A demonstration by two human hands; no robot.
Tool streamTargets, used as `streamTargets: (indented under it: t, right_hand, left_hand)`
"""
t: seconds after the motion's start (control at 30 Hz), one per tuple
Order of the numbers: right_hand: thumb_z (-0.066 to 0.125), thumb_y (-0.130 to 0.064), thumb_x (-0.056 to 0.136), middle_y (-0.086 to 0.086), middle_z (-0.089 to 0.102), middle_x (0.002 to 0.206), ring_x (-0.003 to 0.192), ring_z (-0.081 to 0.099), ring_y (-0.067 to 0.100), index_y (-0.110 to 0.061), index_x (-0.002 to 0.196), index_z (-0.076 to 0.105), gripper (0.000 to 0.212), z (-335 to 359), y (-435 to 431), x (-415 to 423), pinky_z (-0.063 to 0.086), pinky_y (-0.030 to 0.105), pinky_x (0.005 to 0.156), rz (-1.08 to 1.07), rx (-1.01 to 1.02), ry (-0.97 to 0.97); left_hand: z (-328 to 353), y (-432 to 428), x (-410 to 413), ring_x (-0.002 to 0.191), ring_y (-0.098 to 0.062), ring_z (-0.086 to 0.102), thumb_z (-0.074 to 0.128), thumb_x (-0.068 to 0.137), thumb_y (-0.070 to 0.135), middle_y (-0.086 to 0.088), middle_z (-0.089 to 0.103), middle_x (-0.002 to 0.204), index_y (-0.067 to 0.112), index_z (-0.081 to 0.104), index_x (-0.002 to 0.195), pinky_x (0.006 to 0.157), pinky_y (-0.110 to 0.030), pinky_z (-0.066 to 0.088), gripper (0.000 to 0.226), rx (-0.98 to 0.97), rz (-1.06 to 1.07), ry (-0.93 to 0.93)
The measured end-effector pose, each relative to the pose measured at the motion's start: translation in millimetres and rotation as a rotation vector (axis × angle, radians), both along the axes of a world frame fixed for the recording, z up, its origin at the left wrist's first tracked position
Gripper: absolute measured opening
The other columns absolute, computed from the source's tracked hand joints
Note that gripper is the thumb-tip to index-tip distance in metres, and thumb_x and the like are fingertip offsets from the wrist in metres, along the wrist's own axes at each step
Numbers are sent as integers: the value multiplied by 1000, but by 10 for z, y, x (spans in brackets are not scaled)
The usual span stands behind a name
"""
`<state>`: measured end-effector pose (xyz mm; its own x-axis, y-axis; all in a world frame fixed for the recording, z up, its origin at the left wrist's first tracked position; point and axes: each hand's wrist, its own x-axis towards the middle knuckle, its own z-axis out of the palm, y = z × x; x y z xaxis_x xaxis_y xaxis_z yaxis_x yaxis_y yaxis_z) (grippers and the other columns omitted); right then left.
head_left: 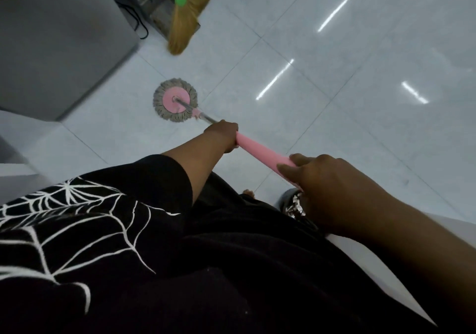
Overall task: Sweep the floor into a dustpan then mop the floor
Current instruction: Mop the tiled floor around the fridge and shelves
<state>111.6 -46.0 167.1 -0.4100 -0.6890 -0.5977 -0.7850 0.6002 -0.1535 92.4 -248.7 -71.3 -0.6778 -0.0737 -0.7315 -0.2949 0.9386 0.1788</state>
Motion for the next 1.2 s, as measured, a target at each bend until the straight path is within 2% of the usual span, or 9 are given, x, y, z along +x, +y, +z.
streamTargets:
  t: [0.17,0.27,0.4,0.53,0.63,0.73,0.83,1.0,1.2]
  right_hand:
    - [51,-15,85,0,58,117,84,61,18,-24,137,43,53,110,200,14,50,28,67,2,4,17]
    - [51,-17,85,-1,58,108,77,57,17,-23,134,45,49,88,132,-28,45,26,60,61,18,44]
    - [53,-16,83,1,62,114,84,63,19,-23,132,50,49,121,-32,-256,54,31,69,43,8,63]
    - [51,-15,83,2,63,114,85,63,20,-23,130,51,48,82,-334,-528,54,32,70,46,8,83]
    - [49,-15,82,1,62,109,78,61,20,-23,127,52,46,-27,-639,-723,50,28,63,65,-5,87]
    - [51,-14,80,1,61,103,67,54,20,-20,125,54,46,-155,-1000,-916,31,23,49,99,-24,90]
    - [56,-13,80,2,59,95,59,42,18,-18,125,55,45,-269,-1424,-1113,13,20,46,88,-56,105]
    - [55,-15,85,4,51,89,53,32,14,-16,124,56,39,-446,-2063,-1407,24,23,52,57,-105,63]
    - [52,-10,85,4,51,89,55,41,18,-13,121,56,36,-544,-2339,-1576,29,28,52,15,-107,53]
  left_hand:
    - [101,239,3,106,-26,59,59,92,29,-10,60,119,14,51,123,84,-38,51,36,2,-56,9]
    - [100,170,5,104,-26,59,59,92,29,-10,57,121,15,50,125,80,-36,49,36,17,-20,42]
    - [64,10,-113,104,-27,59,61,91,28,-10,52,125,17,50,127,79,-35,47,39,63,55,76]
    - [-1,-298,-370,101,-27,59,61,90,27,-10,52,123,18,51,125,79,-36,49,37,65,82,71]
    - [-62,-641,-564,102,-28,59,62,88,26,-10,51,123,19,51,125,79,-35,49,38,51,94,59]
    - [-143,-1054,-749,101,-30,59,63,88,26,-11,49,125,20,51,124,75,-34,45,39,38,123,46]
    - [-223,-1504,-954,107,-32,58,65,89,24,-13,46,130,18,50,127,78,-35,45,42,13,140,35]
    - [-289,-2182,-1257,108,-31,58,65,88,19,-14,45,133,17,50,129,85,-39,48,43,-16,144,10]
    - [-317,-2487,-1471,112,-33,57,64,88,15,-16,46,134,15,48,131,90,-41,48,46,-59,105,-12]
